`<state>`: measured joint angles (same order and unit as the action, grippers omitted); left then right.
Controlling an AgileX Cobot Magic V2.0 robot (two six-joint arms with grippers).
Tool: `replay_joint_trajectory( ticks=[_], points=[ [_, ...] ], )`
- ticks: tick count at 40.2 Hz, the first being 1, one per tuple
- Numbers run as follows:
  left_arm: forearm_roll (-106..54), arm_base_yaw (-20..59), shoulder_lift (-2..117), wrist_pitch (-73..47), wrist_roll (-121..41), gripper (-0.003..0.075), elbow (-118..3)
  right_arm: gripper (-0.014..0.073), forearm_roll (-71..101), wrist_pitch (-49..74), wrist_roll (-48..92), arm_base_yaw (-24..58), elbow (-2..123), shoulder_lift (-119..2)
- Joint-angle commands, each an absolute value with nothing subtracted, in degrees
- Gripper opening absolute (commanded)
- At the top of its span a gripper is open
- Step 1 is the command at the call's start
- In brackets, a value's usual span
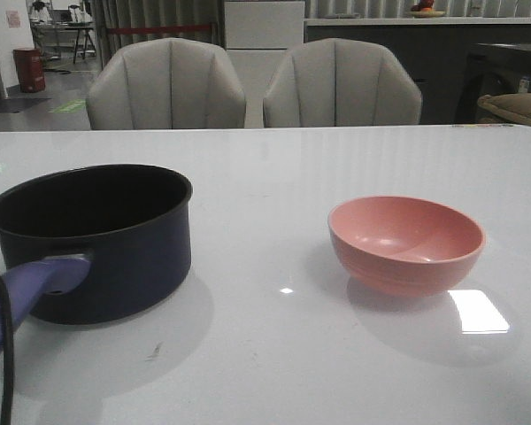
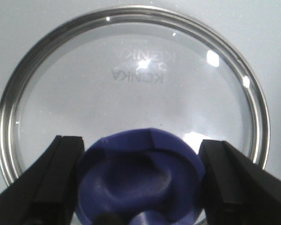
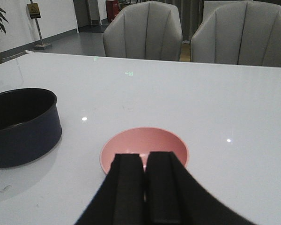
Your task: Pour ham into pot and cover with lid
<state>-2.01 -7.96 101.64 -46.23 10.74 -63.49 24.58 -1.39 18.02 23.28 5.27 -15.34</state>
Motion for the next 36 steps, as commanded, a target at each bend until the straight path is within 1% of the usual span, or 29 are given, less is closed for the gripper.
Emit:
replay_joint_trajectory(
  ticks=[1,5,15,19,26,36],
  points=[
    [-2.18,-8.05,99.21,-46.57,11.20,0.0176,-65.04,0.0150,24.56,-6.24,18.72,23.27,6.77,-15.74],
    [-2.07,-8.05,98.76,-47.58,10.68,0.0154,-65.92,0.0150,24.56,-6.24,18.72,23.27,6.77,-15.74],
    [-2.18,-8.05,95.25,-51.02,8.14,0.0154,-72.71,0.0150,24.56,-6.24,18.72,23.27,6.77,-15.74],
    [-2.30,-6.72,93.26,-52.53,5.67,0.0154,-76.21,0.0150,24.56,-6.24,18.72,23.27,6.77,-15.74],
    [-2.30,-0.47,91.69,-54.92,5.42,0.0154,-81.58,0.0150,24.56,-6.24,18.72,23.27,6.77,-15.74],
    [-2.30,13.75,92.15,-55.58,5.29,0.0154,-84.37,0.0150,24.56,-6.24,18.72,23.27,6.77,-15.74]
  ],
)
